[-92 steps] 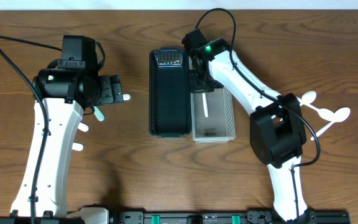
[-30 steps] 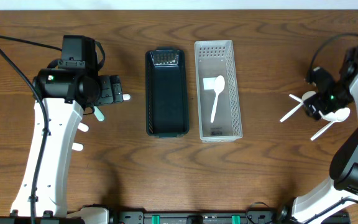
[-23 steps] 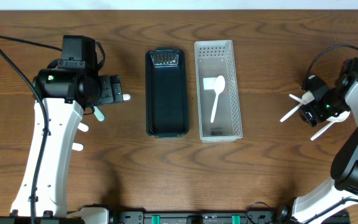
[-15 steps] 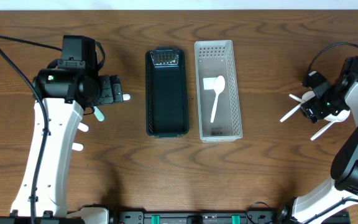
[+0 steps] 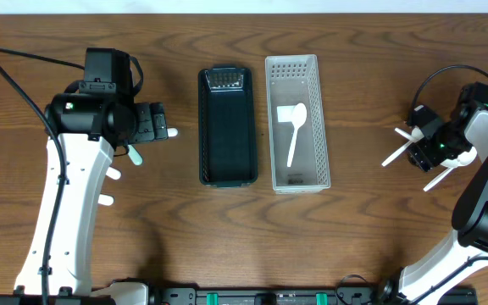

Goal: Pack container
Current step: 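Move right gripper back to the crossed white spoons on the right, then grasp the top crossed white spoon with right gripper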

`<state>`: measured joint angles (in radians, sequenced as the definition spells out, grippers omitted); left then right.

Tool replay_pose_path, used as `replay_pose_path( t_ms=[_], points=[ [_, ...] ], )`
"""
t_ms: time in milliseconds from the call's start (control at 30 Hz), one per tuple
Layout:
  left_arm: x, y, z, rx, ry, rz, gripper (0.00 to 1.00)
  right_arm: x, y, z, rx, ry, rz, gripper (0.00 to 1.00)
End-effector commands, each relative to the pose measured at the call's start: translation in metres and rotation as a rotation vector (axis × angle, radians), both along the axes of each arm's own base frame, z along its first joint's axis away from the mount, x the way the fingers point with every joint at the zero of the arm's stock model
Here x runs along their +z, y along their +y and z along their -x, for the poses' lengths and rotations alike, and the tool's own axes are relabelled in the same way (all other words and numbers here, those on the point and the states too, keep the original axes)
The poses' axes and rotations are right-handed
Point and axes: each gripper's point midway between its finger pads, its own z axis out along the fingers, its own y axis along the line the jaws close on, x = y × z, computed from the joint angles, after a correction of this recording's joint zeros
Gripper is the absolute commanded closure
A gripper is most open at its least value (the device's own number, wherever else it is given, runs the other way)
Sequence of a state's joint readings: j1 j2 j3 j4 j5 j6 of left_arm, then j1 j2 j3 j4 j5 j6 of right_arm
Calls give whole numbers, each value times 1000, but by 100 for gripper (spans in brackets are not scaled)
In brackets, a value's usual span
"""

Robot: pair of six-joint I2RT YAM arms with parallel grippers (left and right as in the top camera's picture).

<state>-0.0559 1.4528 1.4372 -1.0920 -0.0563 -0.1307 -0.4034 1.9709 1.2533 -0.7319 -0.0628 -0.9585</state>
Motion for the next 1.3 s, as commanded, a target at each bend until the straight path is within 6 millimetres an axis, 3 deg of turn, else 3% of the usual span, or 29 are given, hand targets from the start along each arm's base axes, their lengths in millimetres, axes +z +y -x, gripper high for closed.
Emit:
replay_pose_path(
  t_ms=[0,167,400,467,700,867,1033,1167,1267],
  points=[
    [8,1,-3,1,-25,-7,2,-15,8,4,17,27,-41,32],
    [9,1,-4,1,-26,-7,2,-14,11,2,-14,20,-64,62],
    [8,1,-3,1,-25,-7,2,-14,15,-1,-142,10,-105,87],
    [8,1,-3,1,-25,-7,2,-13,15,-3,-203,6,-112,99],
    [8,1,-3,1,-25,-7,2,5,20,-17,-509,-5,-178,99],
    [8,1,-3,1,-25,-7,2,60,44,-42,-537,-36,-245,99],
    [8,1,-3,1,-25,-7,2,134,90,-78,-547,-133,-279,99],
    [8,1,-3,1,-25,-7,2,181,155,-102,-493,-208,-335,99],
    [8,1,-3,1,-25,-7,2,197,215,-108,-404,-239,-368,99]
  ],
)
